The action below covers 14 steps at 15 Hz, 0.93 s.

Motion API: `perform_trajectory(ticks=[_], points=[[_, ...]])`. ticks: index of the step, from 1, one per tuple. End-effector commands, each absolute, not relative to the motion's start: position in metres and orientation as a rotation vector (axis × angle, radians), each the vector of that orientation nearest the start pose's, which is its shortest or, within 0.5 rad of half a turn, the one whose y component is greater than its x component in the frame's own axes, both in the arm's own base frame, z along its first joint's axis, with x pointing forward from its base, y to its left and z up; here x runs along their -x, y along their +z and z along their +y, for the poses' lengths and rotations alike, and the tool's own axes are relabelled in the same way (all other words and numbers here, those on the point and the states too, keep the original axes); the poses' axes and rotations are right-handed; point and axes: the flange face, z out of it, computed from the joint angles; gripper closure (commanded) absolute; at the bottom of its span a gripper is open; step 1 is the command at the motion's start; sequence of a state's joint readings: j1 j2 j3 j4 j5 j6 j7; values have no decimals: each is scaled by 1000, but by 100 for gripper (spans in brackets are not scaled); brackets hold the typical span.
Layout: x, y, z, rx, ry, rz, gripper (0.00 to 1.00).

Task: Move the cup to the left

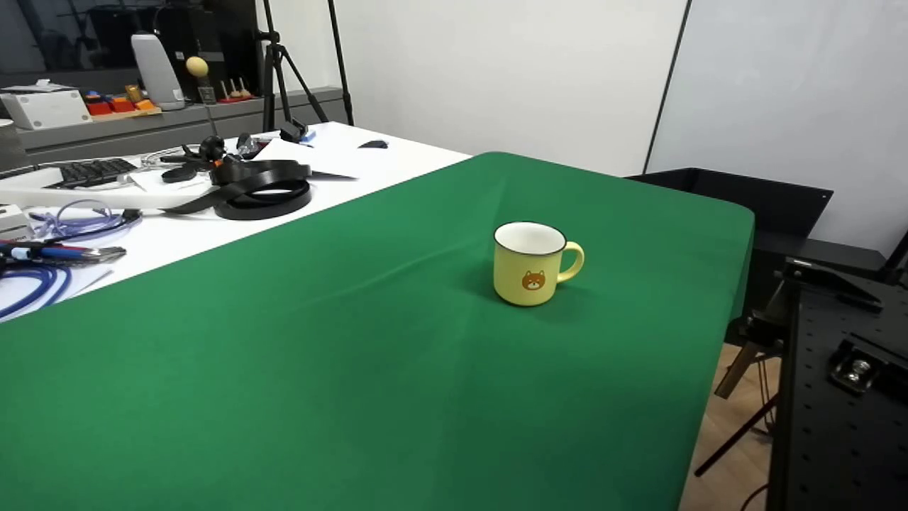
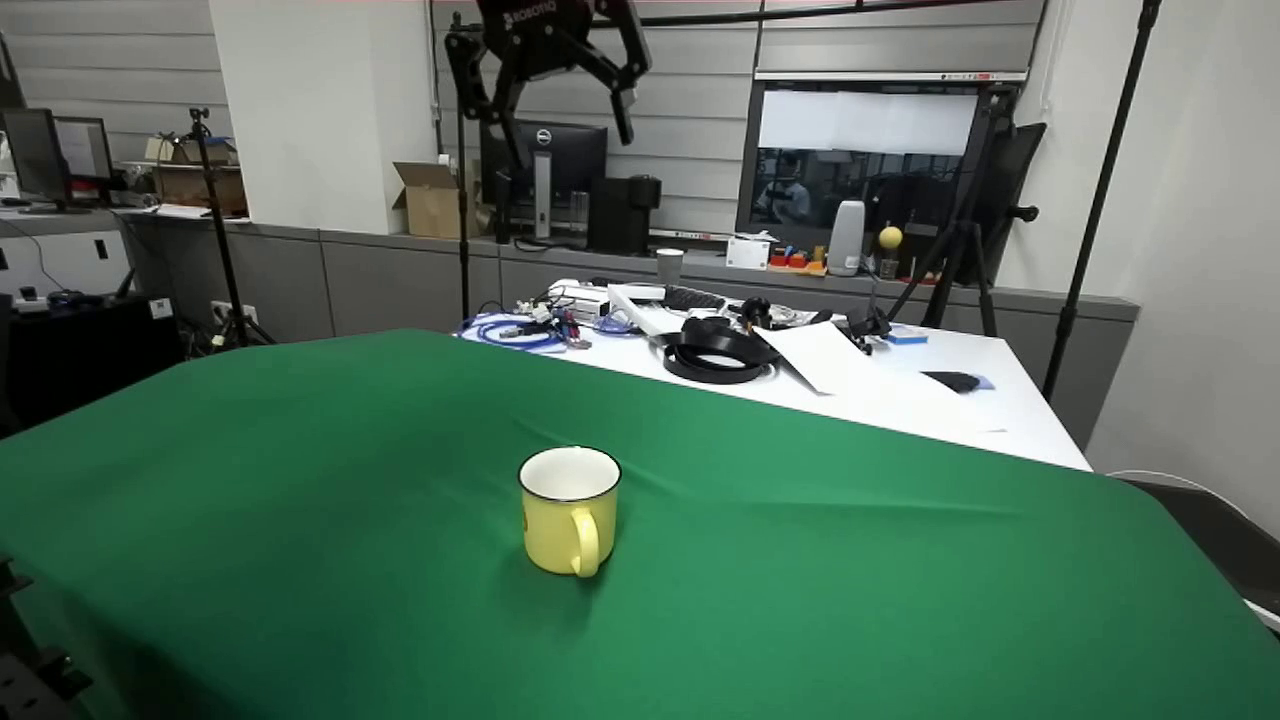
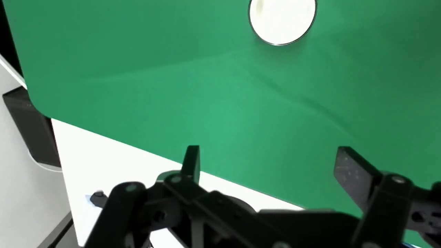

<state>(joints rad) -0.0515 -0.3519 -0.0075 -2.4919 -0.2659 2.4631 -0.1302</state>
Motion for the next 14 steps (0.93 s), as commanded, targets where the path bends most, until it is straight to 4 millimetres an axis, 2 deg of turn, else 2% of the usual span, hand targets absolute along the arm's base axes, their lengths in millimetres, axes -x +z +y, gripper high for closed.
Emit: perform_trajectory(ticks=[1,5,10,11,12,14], points=[[-475,413,-28,3310,-623,-471,0],[-493,354,-29,3240,-570,-513,0],[-489,274,-12,3154,-358,-545,0],[-489,270,-15,3167,-348,-523,0],[-488,279,-13,3168,-359,-539,0],[-487,265,-14,3166,-325,-539,0]])
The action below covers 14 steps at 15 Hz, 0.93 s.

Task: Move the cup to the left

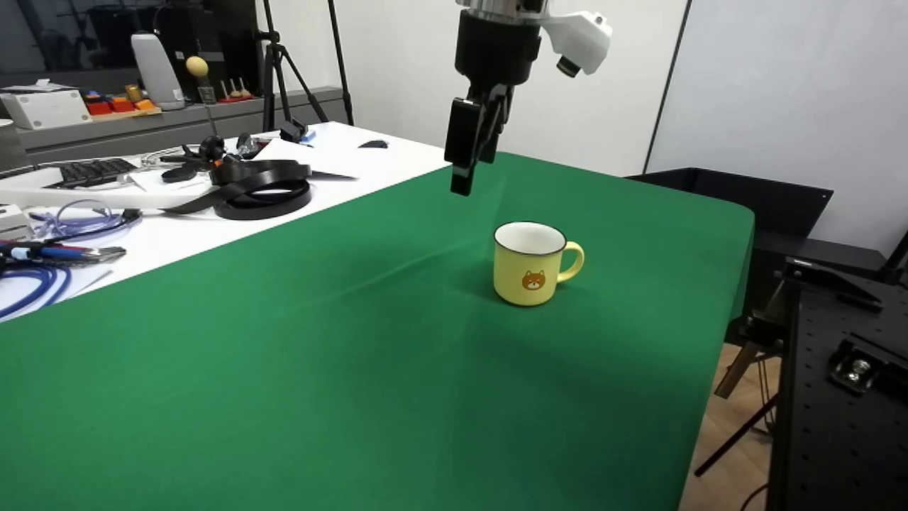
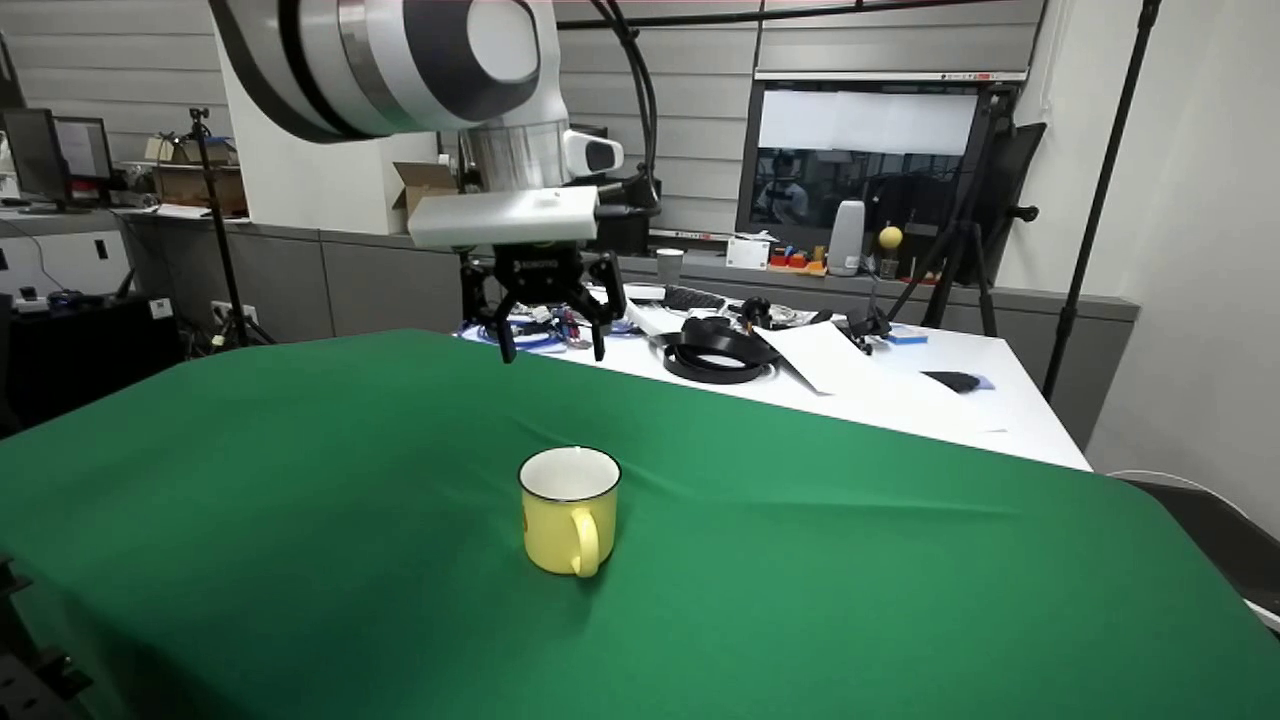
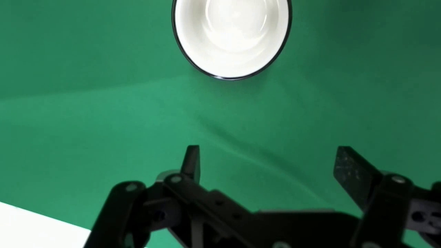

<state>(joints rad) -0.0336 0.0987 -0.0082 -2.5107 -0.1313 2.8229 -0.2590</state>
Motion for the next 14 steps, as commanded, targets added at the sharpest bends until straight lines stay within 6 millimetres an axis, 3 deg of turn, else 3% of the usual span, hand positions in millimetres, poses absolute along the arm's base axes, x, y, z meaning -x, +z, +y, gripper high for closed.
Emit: perform_trajectory(ticks=[1,3,14], points=[[-487,263,-14,3166,-323,-537,0],[-489,263,-14,3171,-319,-546,0],[-500,181,-15,3130,-120,-596,0]])
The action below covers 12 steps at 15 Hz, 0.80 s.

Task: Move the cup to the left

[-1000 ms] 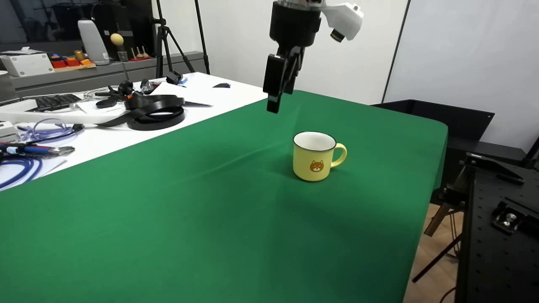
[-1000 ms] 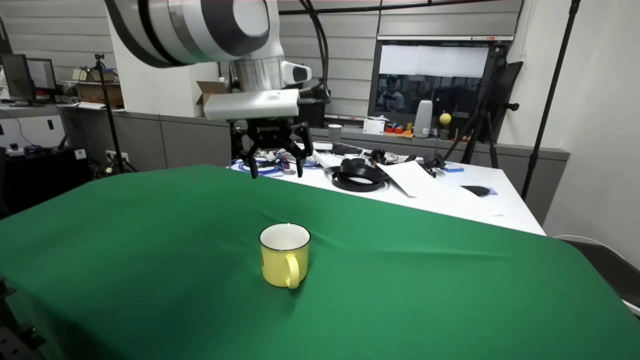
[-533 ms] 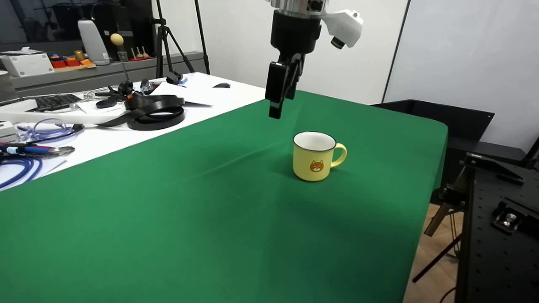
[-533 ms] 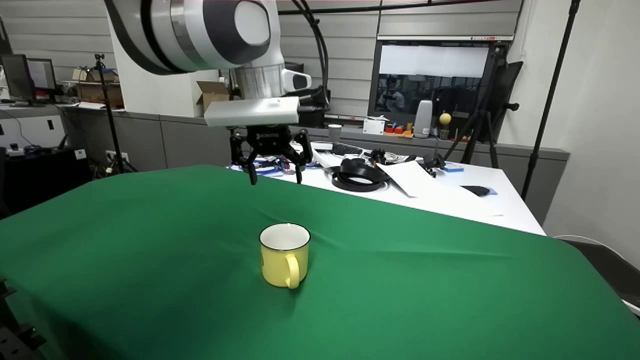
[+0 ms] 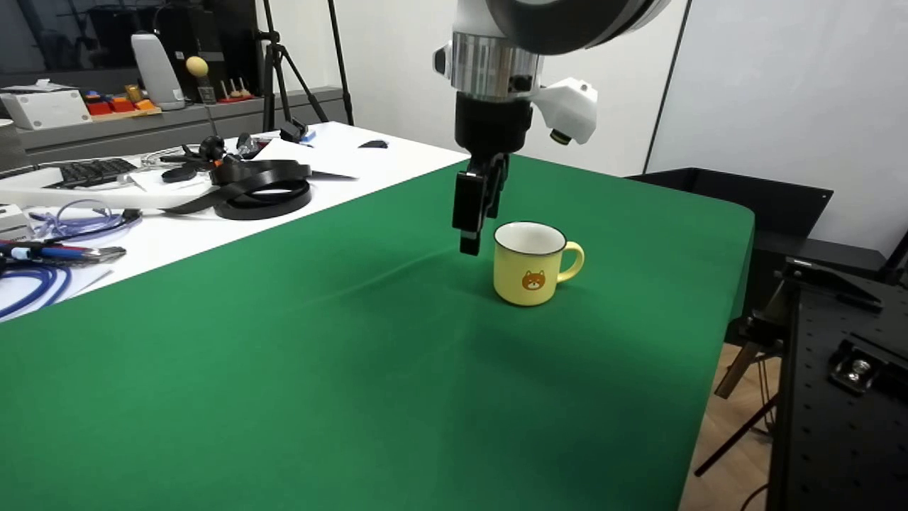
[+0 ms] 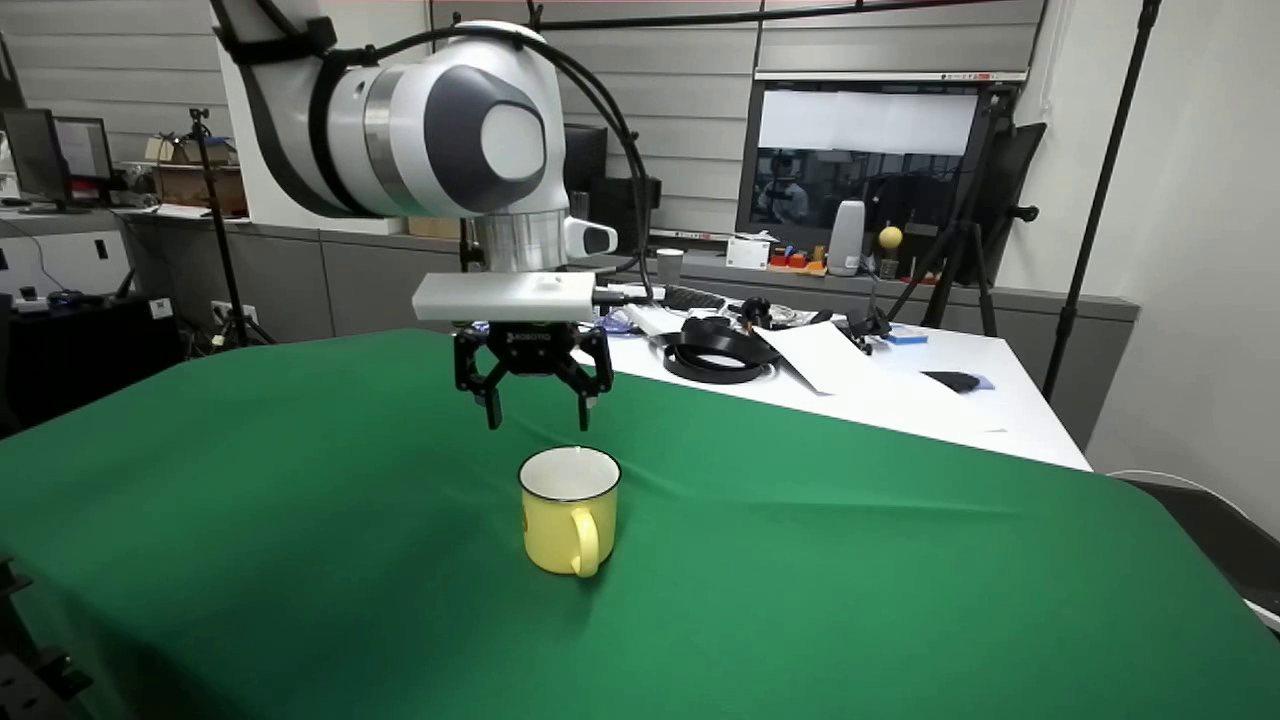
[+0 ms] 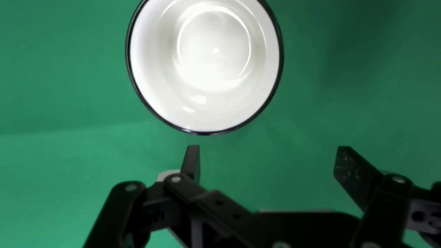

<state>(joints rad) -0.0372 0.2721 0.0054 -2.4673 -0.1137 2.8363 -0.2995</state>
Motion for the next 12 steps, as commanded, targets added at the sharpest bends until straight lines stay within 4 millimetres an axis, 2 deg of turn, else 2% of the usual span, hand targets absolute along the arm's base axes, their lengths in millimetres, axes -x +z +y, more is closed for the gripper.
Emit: perform_trajectory(ticks=[1,7,12], points=[[-501,175,-16,3128,-101,-592,0],[-500,159,-22,3112,-38,-580,0],[-497,174,-11,3110,-90,-641,0]])
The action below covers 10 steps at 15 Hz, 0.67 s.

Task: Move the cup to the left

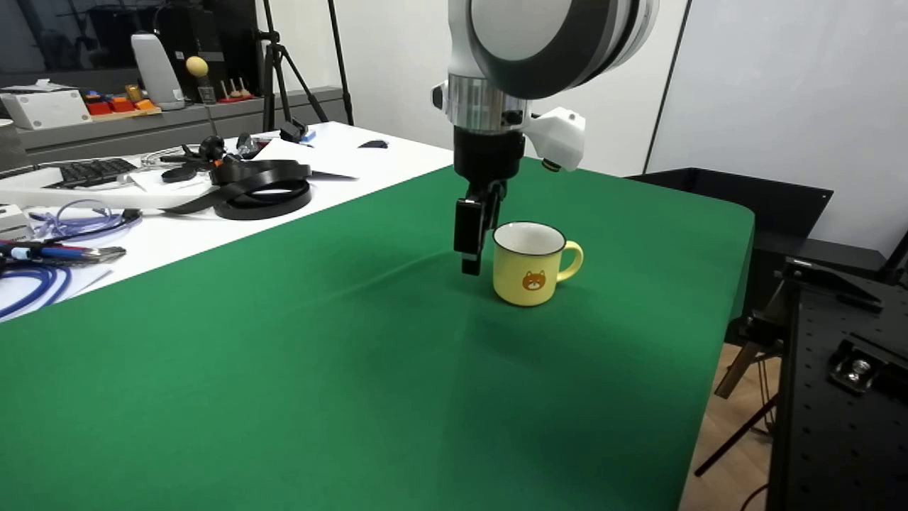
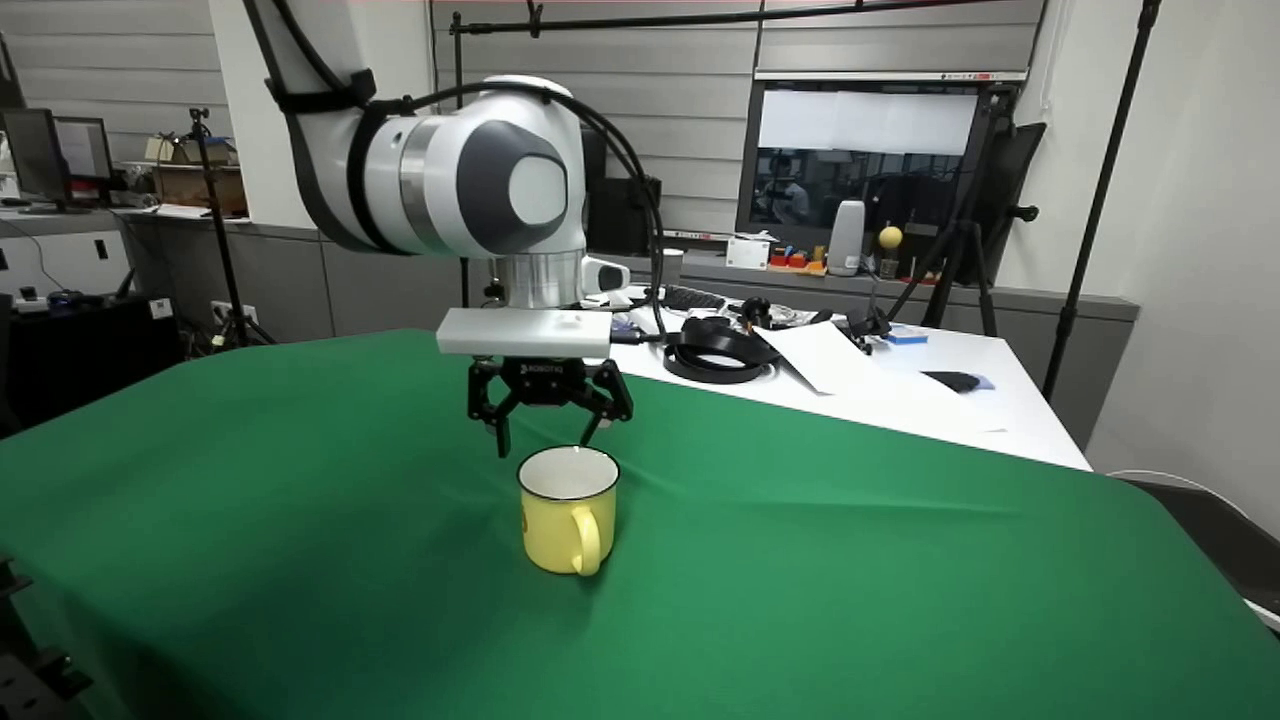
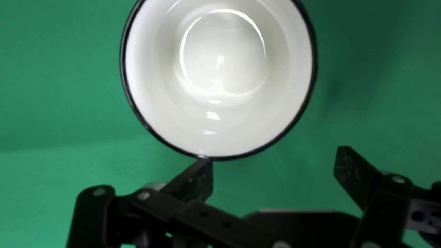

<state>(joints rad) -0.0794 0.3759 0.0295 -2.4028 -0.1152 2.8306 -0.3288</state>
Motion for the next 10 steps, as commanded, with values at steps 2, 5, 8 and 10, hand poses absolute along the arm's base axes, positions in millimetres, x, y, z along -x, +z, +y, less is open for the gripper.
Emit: perform_trajectory(ticks=[2,5,8,10], points=[[-496,182,-4,3109,-110,-674,0],[-492,194,5,3105,-146,-707,0],[-487,211,9,3117,-181,-727,0],[-478,223,9,3122,-178,-725,0]])
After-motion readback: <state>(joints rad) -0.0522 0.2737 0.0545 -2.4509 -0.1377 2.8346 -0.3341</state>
